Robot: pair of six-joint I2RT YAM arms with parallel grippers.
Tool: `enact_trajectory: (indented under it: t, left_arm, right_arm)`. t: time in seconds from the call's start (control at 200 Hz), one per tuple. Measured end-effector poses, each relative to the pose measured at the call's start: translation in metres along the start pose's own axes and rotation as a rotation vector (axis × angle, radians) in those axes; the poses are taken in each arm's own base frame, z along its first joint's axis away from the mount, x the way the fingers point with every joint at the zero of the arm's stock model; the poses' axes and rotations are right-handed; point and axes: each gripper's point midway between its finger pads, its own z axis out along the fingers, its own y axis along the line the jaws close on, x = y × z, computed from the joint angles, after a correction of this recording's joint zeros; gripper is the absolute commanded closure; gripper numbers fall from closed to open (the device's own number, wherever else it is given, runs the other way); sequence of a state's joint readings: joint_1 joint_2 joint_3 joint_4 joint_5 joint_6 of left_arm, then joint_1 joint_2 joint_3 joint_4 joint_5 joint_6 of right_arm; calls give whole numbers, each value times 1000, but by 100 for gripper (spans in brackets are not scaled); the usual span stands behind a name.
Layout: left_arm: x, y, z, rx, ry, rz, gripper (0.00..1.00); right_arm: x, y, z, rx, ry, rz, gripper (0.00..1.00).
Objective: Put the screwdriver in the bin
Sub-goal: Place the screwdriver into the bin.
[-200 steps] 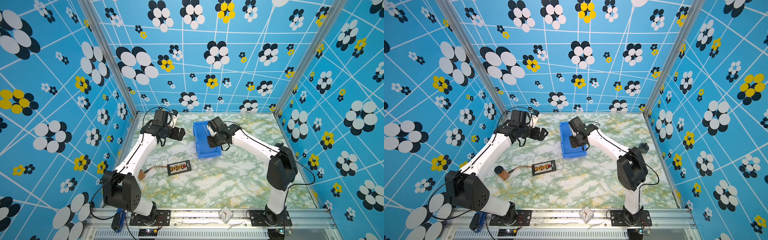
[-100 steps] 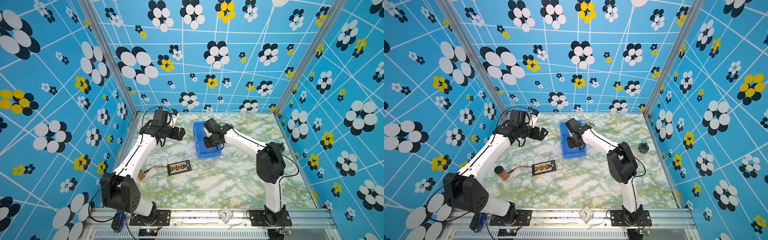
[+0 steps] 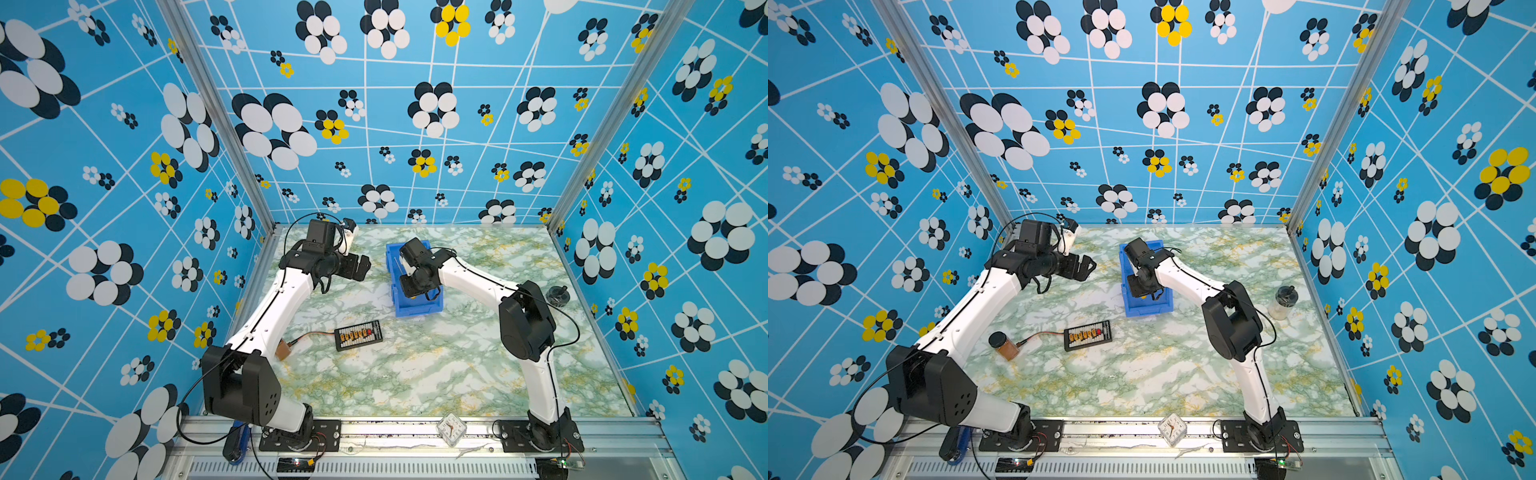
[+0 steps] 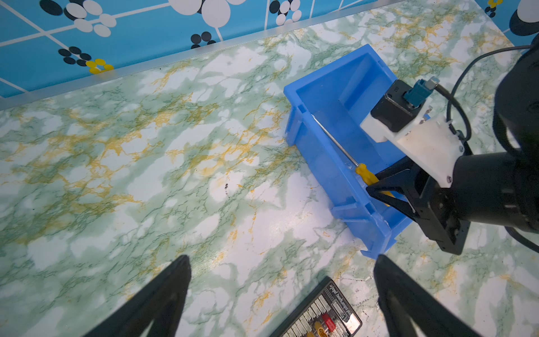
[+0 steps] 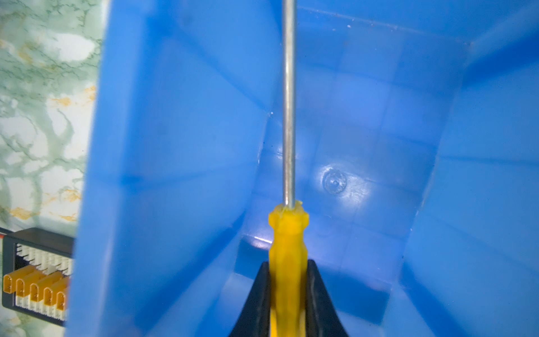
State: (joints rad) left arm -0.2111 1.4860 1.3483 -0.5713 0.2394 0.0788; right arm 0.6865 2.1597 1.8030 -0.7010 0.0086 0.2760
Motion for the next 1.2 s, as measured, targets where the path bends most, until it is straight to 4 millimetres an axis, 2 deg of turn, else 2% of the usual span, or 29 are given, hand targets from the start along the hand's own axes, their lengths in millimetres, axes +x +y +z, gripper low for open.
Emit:
enact_trajectory:
  t: [0.31, 0.925, 1.12, 1.2]
  left_arm:
    - [4, 0, 2, 1, 7, -1, 1]
    - [7, -2, 6, 6, 9, 3, 1]
    - [6, -2, 6, 5, 5, 5, 1]
    - [6, -1, 6, -3, 2, 5, 1]
  right_arm:
    - [14, -2, 26, 7, 60, 0, 80]
    - [12, 0, 25, -3, 57, 0, 71]
    - [2, -3, 16, 28, 36, -5, 67]
    - [-5, -4, 7, 38, 15, -9, 65]
